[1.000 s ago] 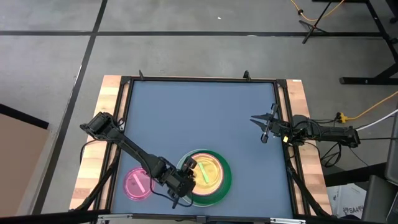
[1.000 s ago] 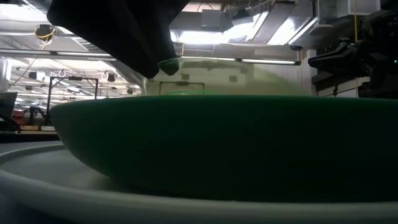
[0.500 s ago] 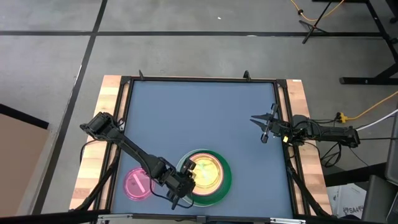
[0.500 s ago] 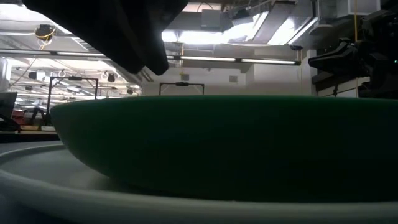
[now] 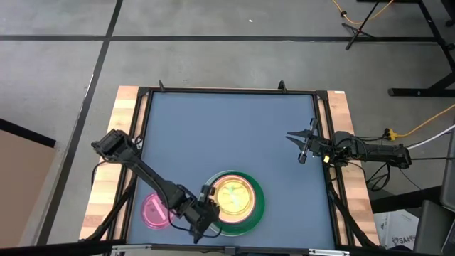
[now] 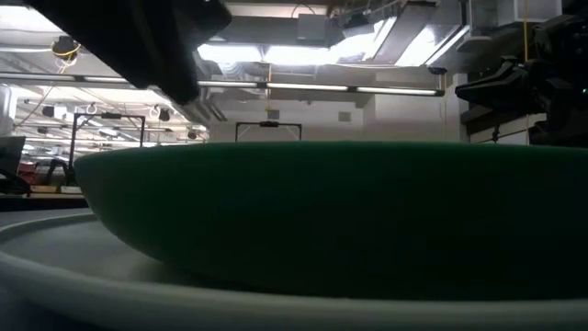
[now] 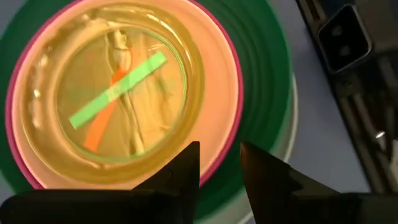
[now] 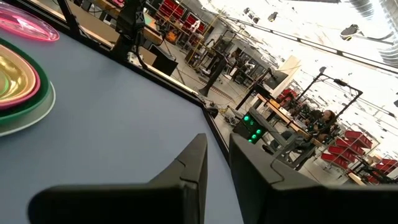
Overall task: Stack plastic plates
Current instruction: Stack the pink plate on the green plate
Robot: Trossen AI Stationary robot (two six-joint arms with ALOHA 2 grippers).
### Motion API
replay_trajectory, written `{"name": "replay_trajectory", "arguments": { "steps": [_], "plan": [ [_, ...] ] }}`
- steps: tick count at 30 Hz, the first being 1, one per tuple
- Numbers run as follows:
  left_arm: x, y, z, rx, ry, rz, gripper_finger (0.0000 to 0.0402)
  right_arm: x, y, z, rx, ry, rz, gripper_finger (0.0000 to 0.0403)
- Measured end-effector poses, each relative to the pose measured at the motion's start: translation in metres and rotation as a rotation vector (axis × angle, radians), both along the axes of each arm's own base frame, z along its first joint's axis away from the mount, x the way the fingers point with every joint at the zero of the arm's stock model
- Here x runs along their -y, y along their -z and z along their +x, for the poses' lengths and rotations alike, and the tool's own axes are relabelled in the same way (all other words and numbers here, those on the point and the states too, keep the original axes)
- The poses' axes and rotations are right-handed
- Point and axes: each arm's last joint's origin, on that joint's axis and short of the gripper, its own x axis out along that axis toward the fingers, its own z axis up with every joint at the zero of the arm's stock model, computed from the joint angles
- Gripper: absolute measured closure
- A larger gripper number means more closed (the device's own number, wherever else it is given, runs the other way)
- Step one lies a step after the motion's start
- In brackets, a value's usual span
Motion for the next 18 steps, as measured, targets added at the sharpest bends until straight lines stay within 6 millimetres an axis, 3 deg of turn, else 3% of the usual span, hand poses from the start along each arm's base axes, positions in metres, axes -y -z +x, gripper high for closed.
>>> {"name": "replay_trajectory", "arguments": {
  "steps": [13, 18],
  "plan": [
    [0.011, -0.016, -0.026, -0.068, -0.165, -0.129, 0.0293, 0.0, 0.0, 0.0, 0.0, 0.0, 0.0, 0.0341],
    [0.007, -0.028, -0.045, -0.207, -0.278, -0.221, 0.0293, 0.0, 0.0, 0.0, 0.0, 0.0, 0.0, 0.0341]
  ]
}}
